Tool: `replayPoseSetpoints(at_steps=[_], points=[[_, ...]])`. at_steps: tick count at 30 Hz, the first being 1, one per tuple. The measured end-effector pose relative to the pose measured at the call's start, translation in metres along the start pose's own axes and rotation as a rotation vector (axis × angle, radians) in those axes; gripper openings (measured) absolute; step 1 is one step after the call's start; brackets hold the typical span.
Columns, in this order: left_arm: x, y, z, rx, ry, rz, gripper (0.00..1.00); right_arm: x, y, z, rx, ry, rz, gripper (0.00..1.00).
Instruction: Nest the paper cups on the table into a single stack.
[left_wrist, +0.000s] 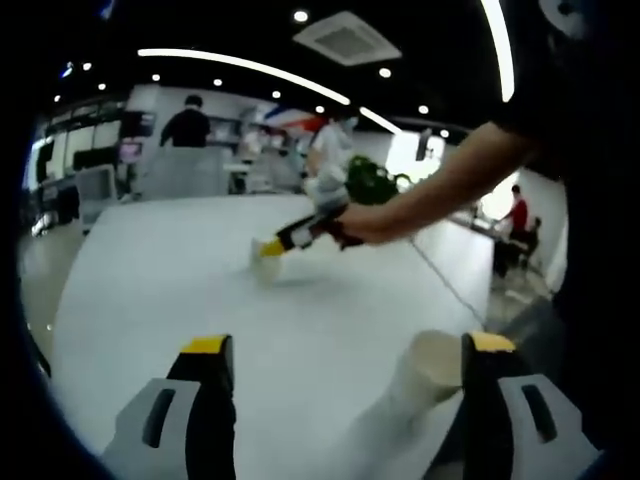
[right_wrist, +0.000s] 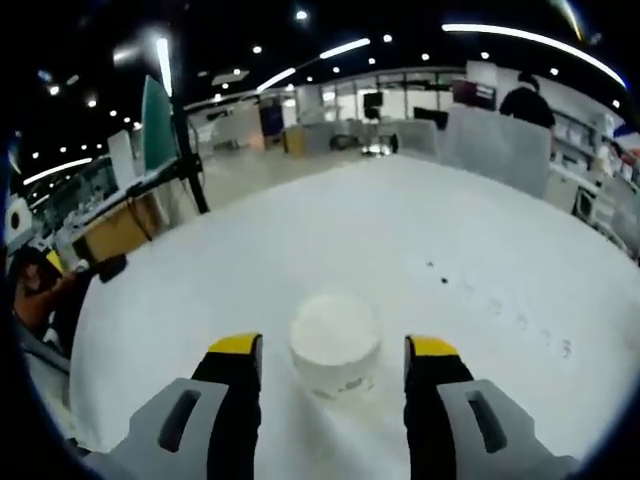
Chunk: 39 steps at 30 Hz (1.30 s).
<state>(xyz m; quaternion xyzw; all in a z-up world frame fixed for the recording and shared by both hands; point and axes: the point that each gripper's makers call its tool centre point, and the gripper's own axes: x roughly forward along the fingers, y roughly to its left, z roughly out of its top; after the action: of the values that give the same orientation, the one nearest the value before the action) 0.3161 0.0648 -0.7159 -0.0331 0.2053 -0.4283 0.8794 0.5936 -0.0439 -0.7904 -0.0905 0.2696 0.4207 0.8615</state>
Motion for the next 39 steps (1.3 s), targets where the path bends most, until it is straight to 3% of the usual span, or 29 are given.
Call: replayPoseSetpoints(at_steps=[10, 24, 30, 39], points=[[-0.005, 0.002, -0.003, -0.021, 0.003, 0.009, 0.94, 0.007, -0.002, -0.008, -0.009, 0.033, 0.020, 0.37], [-0.007, 0.002, 0.003, -0.026, -0.004, 0.018, 0.92, -0.003, -0.002, -0.005, 0.008, 0.036, 0.033, 0.35], [-0.007, 0.000, 0.011, -0.025, -0.022, 0.011, 0.92, -0.023, 0.002, 0.006, 0.019, 0.015, 0.040, 0.35], [-0.005, -0.014, 0.037, -0.003, -0.053, -0.036, 0.91, -0.080, 0.035, 0.036, 0.037, -0.063, 0.059, 0.35]])
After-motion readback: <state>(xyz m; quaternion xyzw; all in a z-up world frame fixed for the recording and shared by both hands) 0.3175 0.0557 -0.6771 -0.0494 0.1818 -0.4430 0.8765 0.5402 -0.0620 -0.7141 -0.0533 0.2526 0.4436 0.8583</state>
